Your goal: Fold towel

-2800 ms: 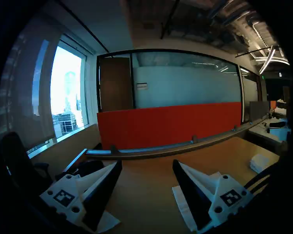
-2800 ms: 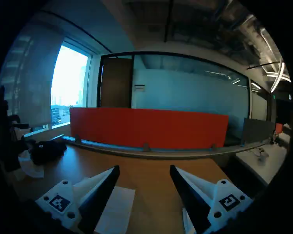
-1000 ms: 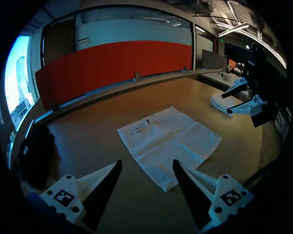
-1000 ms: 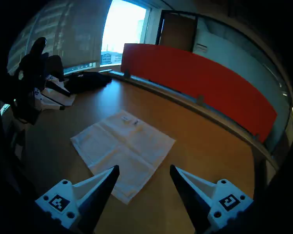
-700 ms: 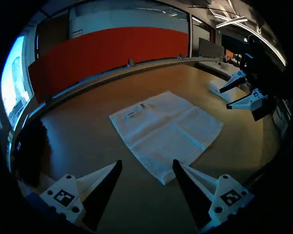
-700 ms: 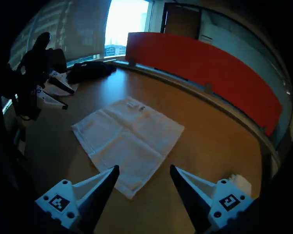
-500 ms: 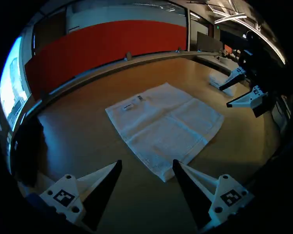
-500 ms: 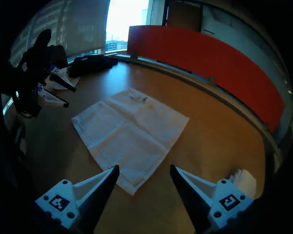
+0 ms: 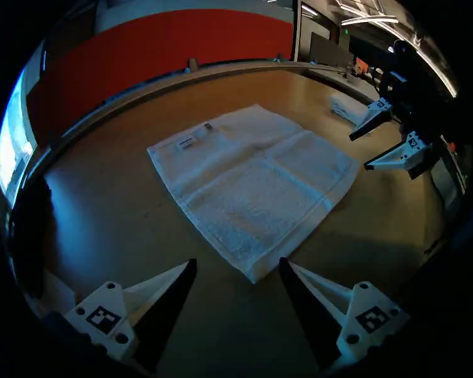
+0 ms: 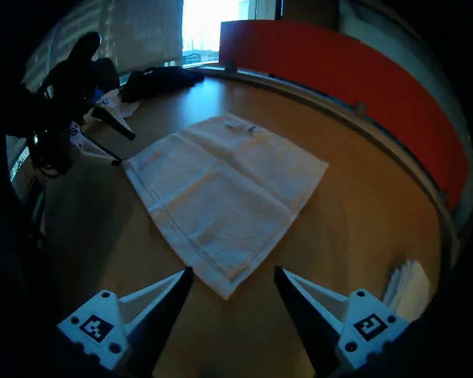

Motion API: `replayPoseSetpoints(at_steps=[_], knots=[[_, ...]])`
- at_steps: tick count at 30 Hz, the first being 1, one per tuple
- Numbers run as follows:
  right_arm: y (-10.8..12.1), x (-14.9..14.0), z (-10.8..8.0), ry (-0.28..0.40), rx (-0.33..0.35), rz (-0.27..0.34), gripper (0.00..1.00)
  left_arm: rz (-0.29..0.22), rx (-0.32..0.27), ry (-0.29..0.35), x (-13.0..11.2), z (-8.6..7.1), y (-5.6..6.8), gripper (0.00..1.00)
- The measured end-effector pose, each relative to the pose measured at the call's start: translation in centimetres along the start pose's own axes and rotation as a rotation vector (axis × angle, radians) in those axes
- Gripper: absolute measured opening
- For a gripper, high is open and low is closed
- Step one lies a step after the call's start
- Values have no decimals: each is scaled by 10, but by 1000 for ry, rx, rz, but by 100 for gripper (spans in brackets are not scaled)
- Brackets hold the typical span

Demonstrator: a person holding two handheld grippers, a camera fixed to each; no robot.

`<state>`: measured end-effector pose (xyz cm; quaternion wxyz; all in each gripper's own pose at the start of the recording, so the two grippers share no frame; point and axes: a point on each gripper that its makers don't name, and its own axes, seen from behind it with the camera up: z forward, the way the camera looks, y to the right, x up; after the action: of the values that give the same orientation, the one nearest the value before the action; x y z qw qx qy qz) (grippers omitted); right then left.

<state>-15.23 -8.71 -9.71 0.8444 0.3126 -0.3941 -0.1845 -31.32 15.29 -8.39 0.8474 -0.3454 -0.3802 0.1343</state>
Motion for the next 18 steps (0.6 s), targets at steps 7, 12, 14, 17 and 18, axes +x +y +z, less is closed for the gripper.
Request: replayPoseSetpoints(at_steps=[7, 12, 14, 17, 18], knots=[[-2, -8, 4, -24, 20, 3, 91, 27, -15, -28, -8, 7, 8, 96], [-3, -12, 5, -40, 28, 0, 82, 34, -23, -36, -8, 11, 13, 95], [-4, -15, 6, -51, 39, 1, 79, 36, -25, -42, -10, 12, 15, 94], [-4, -16, 6, -56, 47, -1, 79, 42, -25, -51, -12, 14, 17, 93], [-4, -16, 6, -57, 48, -2, 79, 44, -25, -54, -13, 14, 17, 93]])
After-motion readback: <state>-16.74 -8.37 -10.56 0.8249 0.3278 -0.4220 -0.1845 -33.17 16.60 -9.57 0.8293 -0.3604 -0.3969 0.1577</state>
